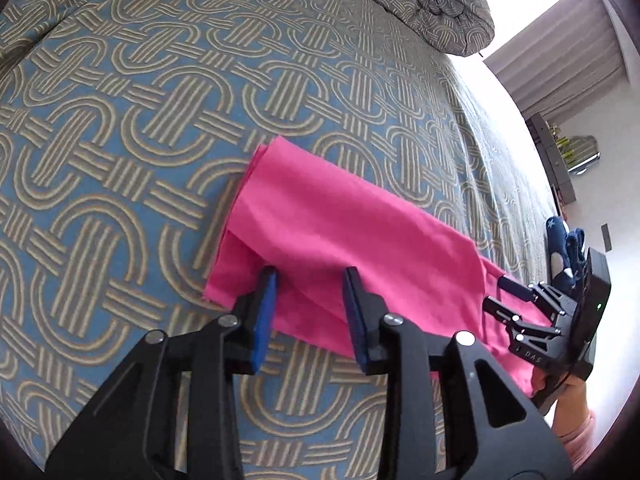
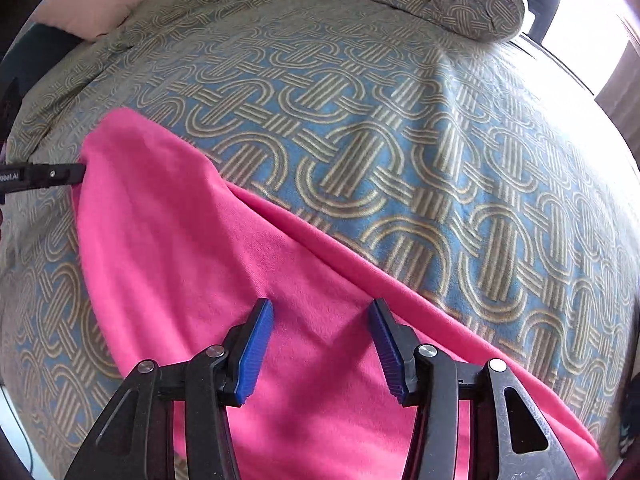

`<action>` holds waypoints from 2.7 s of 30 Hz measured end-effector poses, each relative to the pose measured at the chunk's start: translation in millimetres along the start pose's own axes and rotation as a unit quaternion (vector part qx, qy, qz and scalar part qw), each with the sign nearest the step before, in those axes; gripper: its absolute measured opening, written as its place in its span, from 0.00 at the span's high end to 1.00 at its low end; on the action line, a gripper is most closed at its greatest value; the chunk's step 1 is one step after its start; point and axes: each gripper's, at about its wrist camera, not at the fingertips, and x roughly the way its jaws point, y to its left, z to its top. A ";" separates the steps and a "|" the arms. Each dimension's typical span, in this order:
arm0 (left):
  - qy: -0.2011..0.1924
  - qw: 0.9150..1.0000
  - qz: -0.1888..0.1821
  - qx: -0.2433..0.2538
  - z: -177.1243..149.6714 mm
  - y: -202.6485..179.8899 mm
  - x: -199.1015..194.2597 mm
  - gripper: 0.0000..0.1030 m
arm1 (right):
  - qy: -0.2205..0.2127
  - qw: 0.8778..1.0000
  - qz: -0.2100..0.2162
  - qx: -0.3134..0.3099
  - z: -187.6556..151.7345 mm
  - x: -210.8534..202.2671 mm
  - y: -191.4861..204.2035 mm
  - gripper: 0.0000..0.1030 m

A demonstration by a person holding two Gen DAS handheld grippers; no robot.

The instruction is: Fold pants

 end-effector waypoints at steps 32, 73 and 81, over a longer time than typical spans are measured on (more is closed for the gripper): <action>-0.070 0.995 0.059 -0.038 -27.5 23.3 -23.4 0.46 | -0.023 0.994 -0.064 -0.081 61.2 33.5 75.6 0.65; -0.079 0.990 0.024 -0.112 -11.5 19.9 0.0 0.94 | -0.006 0.989 0.122 0.084 -4.7 9.3 49.8 0.06; -0.137 0.989 -0.014 -0.051 -12.0 -11.8 -39.6 0.94 | -0.035 0.962 0.191 0.191 -22.9 -12.5 10.1 0.17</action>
